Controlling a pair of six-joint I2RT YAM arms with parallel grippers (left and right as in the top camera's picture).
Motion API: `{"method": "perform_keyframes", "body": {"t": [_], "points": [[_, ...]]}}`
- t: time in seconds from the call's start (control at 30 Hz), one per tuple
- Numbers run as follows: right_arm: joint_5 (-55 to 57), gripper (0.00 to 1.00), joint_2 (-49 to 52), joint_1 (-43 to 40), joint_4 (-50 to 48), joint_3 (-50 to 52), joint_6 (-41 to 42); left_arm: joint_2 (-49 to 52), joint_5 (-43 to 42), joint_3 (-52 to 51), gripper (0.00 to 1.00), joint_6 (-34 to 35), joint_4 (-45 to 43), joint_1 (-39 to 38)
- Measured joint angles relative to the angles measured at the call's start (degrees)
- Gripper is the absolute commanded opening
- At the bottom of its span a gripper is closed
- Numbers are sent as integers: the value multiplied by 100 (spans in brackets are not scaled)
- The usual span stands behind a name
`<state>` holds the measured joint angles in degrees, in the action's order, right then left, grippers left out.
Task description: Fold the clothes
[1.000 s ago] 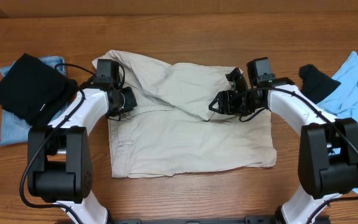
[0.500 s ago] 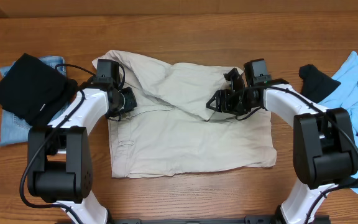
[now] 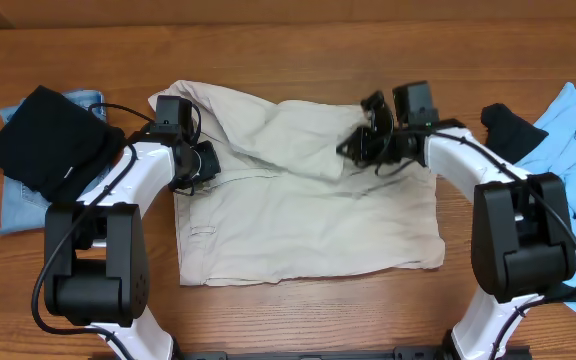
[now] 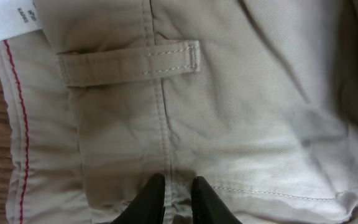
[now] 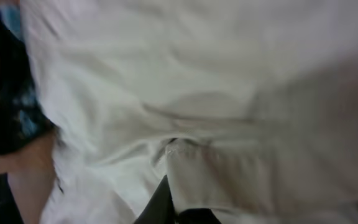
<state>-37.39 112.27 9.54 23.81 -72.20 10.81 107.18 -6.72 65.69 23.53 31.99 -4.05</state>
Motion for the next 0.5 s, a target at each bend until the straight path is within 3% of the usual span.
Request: {"method": "perform_keyframes", "body": {"t": [0.03, 0.07, 0.1, 0.2, 0.3, 0.43, 0.5], "points": [[63, 22, 7, -26, -142, -258, 94, 0, 2, 0, 19, 0, 4, 2], [170, 41, 11, -72, -326, -533, 179, 0, 2, 2, 19, 0, 9, 2], [387, 51, 13, -151, -619, -883, 372, 0, 2, 2, 19, 0, 9, 0], [1121, 57, 9, -442, -1217, -1696, 835, 0, 2, 4, 18, 0, 13, 2], [1604, 57, -50, -807, -1300, -2061, 1231, 0, 2, 4, 18, 0, 31, 2], [1775, 54, -68, -1209, -247, -2085, 1445, 0, 2, 4, 18, 0, 55, 2], [1781, 54, -55, -1281, 763, -2070, 1318, 0, 4, 7, 19, 0, 55, 2]]}}
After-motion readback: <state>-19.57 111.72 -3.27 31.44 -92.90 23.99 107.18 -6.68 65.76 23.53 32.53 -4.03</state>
